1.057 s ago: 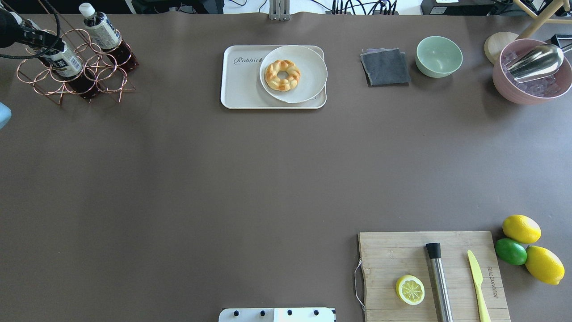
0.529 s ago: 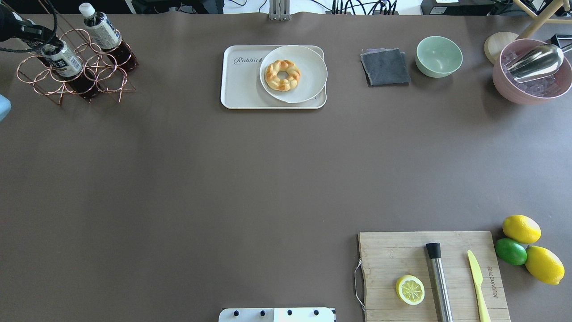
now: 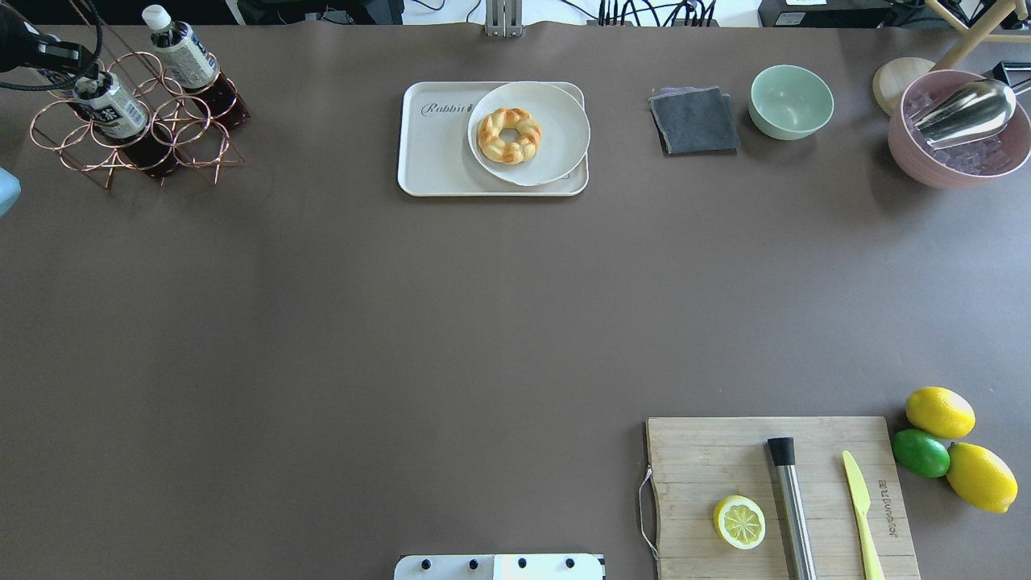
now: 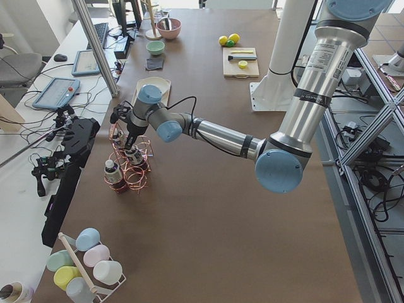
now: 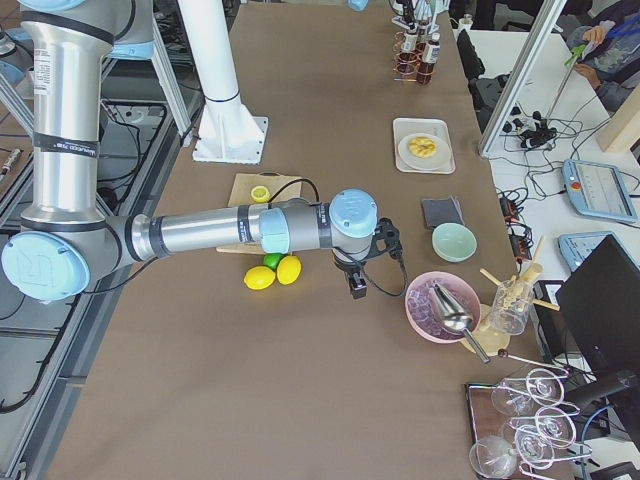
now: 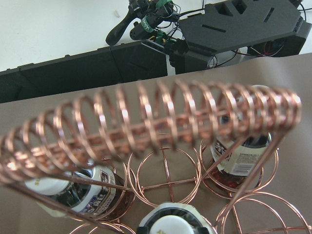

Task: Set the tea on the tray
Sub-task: 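Reach the left gripper into the copper rack and grasp a dark bottle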

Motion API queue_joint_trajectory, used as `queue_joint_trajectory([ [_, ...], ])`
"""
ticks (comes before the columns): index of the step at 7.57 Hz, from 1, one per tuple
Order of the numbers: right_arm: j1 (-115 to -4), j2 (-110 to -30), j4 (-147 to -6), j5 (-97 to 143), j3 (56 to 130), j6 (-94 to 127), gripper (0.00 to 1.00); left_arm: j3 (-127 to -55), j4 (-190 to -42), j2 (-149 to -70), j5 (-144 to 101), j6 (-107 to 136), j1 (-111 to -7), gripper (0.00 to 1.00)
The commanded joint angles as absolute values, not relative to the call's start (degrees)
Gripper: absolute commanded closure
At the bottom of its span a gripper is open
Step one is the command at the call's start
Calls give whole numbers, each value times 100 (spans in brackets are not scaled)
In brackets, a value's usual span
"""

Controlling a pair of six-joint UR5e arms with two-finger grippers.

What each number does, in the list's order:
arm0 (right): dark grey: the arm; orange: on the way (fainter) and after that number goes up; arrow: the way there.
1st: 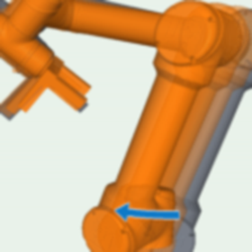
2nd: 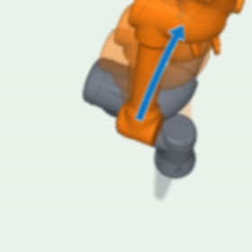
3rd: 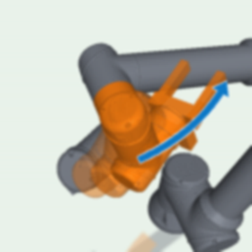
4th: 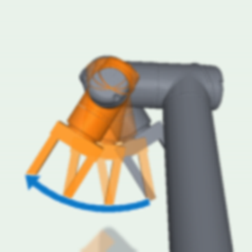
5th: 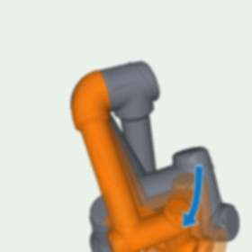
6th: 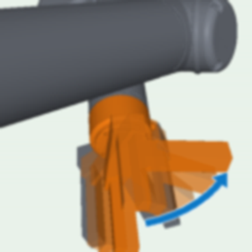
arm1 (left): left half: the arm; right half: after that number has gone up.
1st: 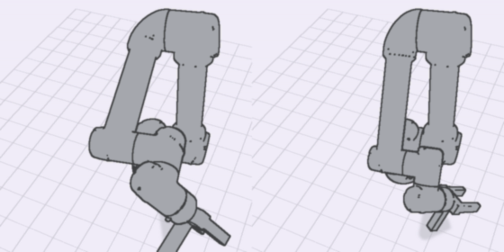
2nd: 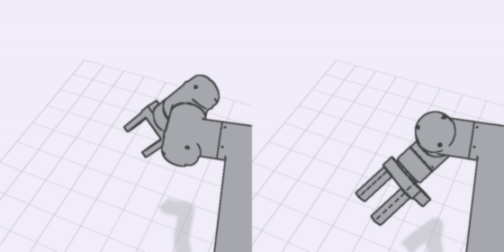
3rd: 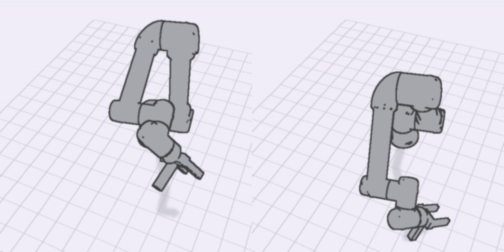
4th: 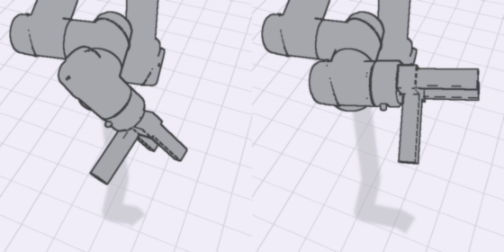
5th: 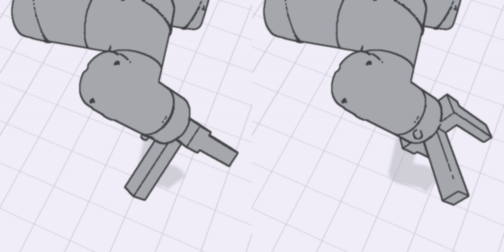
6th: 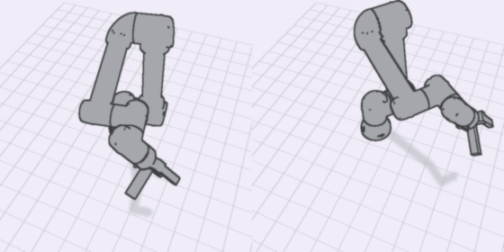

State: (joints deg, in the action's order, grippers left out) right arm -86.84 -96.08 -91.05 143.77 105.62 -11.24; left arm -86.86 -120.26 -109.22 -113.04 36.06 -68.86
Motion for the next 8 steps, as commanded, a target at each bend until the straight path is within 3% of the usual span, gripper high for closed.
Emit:
queue_joint_trajectory([
  [1,-8684,-9633,-9105,14370,10556,-1055,0,-8692,-11945,-11021,-11355,3754,-6890,100],
  [3,-8684,-9633,-9105,14370,10573,-1055,0,-8884,-11437,-11240,-11976,3692,-7336,100],
  [8,-8675,-9598,-9105,14361,10538,-1055,0,-10895,-9101,-11671,-12182,3568,-7963,100],
])
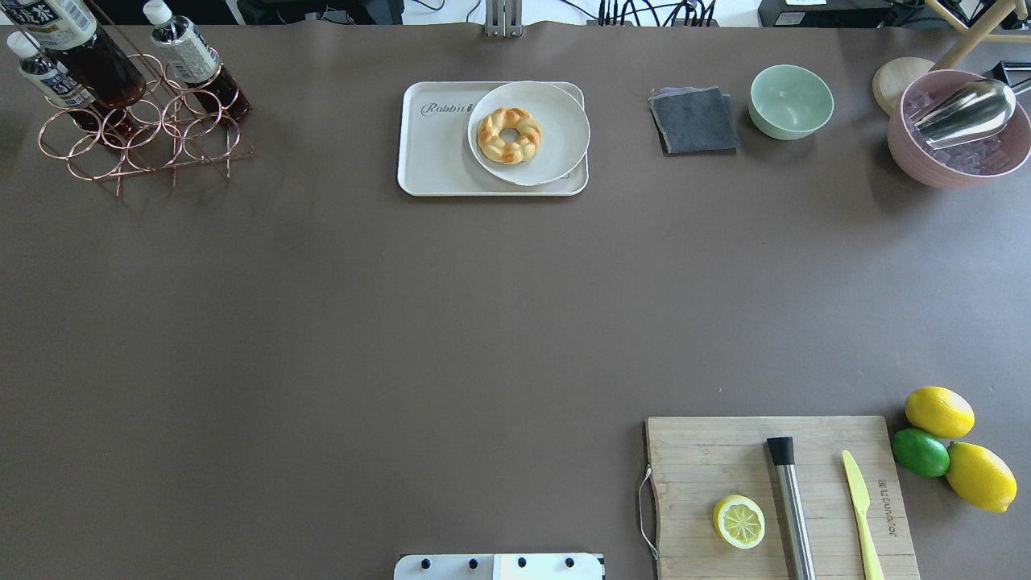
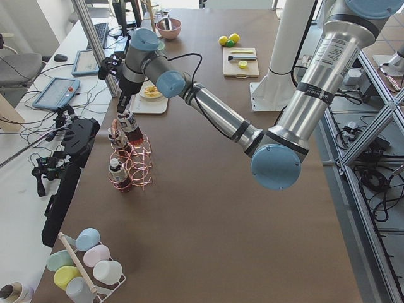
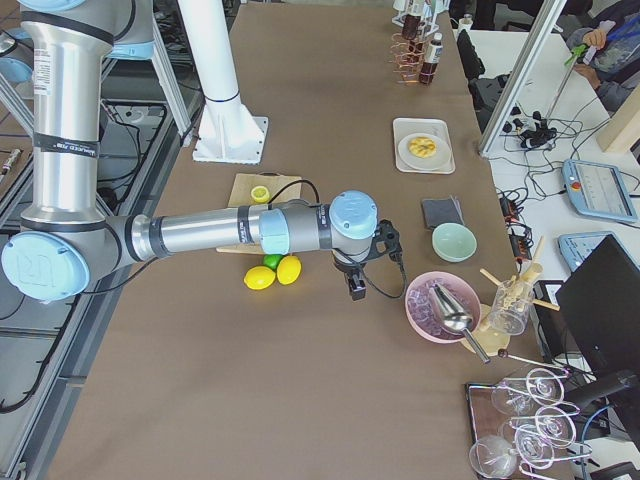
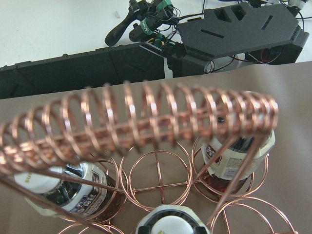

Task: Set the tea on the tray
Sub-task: 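Lift the dark bottle out of the rack with the left gripper toward the table center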

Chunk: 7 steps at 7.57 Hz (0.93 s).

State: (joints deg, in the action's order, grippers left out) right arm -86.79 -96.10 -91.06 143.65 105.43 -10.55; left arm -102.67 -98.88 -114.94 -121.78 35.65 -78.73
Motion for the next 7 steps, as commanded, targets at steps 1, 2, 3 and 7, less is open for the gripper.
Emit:
queue_joint_trajectory([
  [1,-8623,-9545,-9105,14361,10538,-1002,0,-11038,-8575,-11976,-12129,3647,-7954,100],
  [2,-8561,-9397,-9105,14370,10547,-741,0,-11178,-8082,-12258,-12103,4100,-7815,100],
  [3,-8474,-9204,-9105,14379,10573,-451,0,-11415,-7651,-12435,-11972,4592,-7352,100],
  [7,-7483,-7967,-9105,14205,10617,1365,0,-11839,-6179,-13630,-10272,6558,-4965,100],
])
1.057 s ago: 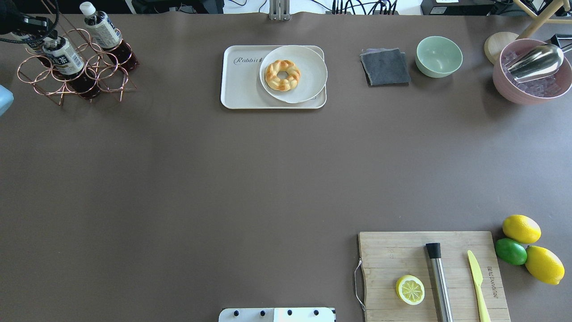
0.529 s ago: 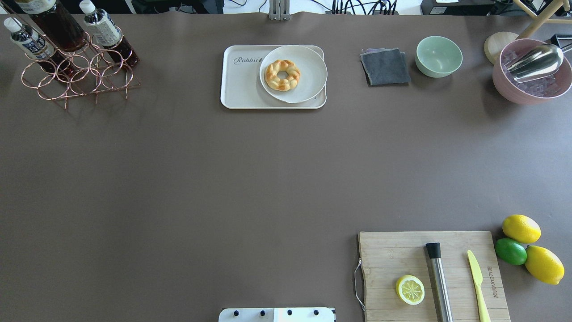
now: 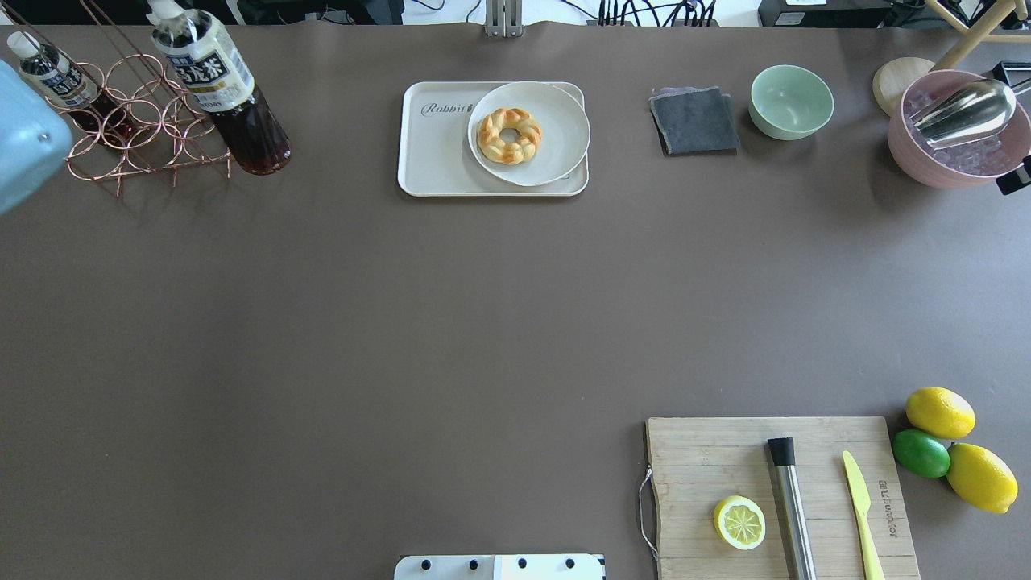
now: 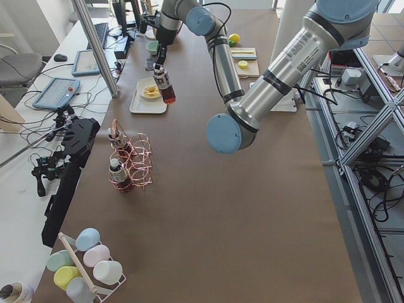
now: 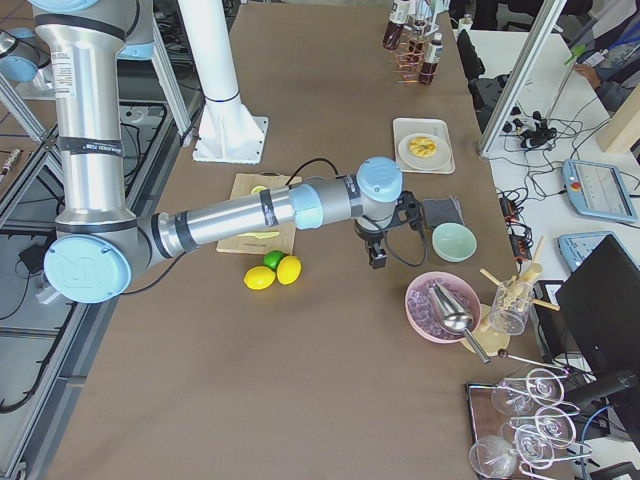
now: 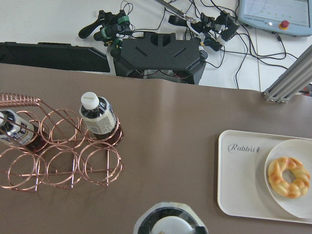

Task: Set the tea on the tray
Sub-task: 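Lift the dark bottle out of the rack with the left gripper toward the table center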

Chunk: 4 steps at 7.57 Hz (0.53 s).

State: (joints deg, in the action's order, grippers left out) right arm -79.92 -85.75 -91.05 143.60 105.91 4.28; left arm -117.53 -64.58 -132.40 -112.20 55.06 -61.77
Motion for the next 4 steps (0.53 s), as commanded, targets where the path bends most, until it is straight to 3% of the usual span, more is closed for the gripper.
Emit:
queue_joint_trajectory([
  [1,-7140,-7615,-9105,14038,10626,1963,0,-11830,-6187,-13728,-9709,7061,-4287,100],
  [4,-6217,-6928,-9105,13528,10757,3387,0,-11251,-6214,-14255,-8353,8136,-2755,100],
])
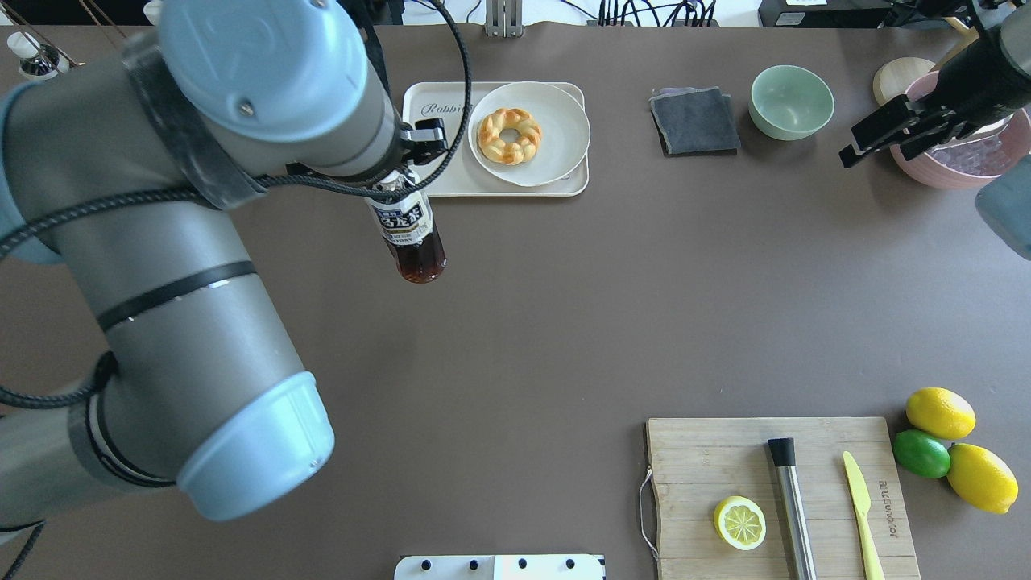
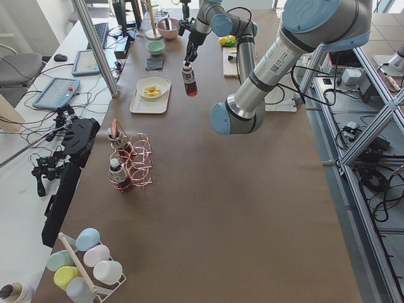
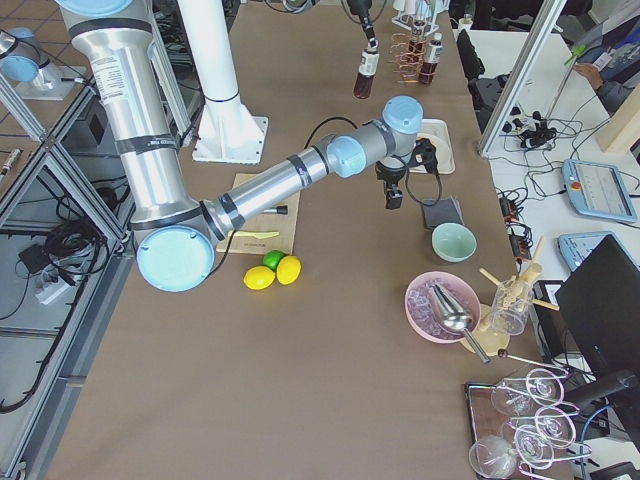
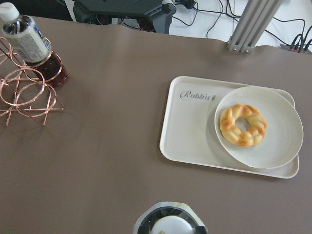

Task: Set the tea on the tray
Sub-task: 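Lift the dark bottle out of the rack with the left gripper toward the table center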

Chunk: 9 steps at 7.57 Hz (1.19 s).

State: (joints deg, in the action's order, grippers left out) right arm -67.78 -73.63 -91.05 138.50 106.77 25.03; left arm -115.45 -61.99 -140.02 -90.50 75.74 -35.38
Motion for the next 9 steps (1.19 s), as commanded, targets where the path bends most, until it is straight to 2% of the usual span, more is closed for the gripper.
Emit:
queue_joint_trajectory([
  [1,-6049,-6734,-9105,13474,10749,3680,0,-11250,-6223,-14238,-8150,8382,-2490,100],
  [4,-5819,-6514,-9105,13403,10705,3822,0,-11154,-6608,-14106,-7463,8551,-1785,100],
  [9,-5573,-6434,-9105,13158,10679,4025,0,-11048,-6750,-13983,-7462,8613,-1705,100],
])
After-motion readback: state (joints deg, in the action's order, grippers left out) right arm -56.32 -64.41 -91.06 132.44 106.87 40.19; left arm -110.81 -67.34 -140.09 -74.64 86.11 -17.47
